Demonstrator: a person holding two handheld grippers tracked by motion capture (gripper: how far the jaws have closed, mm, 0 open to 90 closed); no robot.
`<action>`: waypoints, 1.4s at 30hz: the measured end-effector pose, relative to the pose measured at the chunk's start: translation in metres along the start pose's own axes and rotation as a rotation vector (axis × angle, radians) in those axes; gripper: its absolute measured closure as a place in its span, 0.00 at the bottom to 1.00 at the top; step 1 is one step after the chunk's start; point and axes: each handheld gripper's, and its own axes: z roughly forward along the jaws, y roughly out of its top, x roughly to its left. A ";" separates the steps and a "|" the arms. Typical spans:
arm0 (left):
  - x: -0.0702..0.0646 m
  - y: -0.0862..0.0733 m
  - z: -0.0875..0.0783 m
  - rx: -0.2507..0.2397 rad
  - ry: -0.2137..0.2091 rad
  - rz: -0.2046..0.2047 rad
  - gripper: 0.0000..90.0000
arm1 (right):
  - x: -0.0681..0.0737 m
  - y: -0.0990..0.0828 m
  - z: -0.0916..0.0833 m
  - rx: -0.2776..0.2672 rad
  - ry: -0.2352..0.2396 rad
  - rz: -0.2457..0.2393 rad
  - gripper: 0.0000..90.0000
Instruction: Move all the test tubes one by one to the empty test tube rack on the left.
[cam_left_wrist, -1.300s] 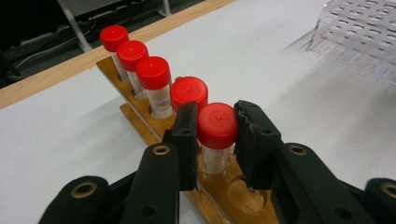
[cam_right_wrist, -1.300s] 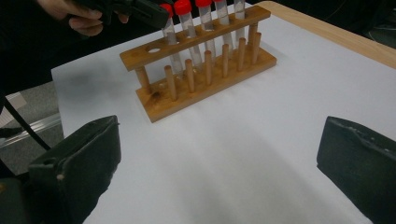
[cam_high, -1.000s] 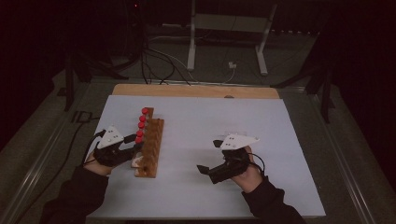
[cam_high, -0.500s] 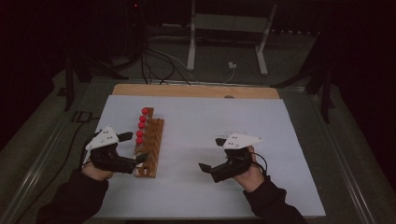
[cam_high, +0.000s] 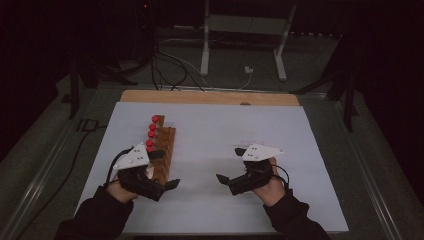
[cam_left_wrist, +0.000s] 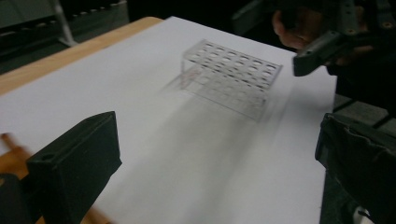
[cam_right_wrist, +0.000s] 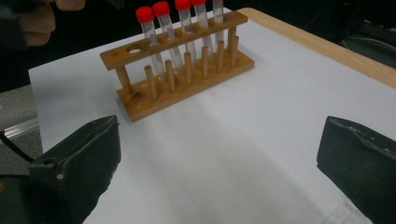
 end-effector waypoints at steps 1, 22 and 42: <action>-0.002 -0.001 0.004 0.007 -0.011 -0.002 0.01 | 0.000 -0.001 0.000 0.001 -0.001 0.002 0.00; -0.020 -0.056 0.048 0.091 -0.076 -0.052 0.01 | 0.002 -0.030 -0.001 0.075 0.009 -0.036 0.00; -0.037 -0.072 0.050 0.098 -0.094 0.006 0.01 | 0.001 -0.034 0.004 0.095 0.019 -0.042 0.00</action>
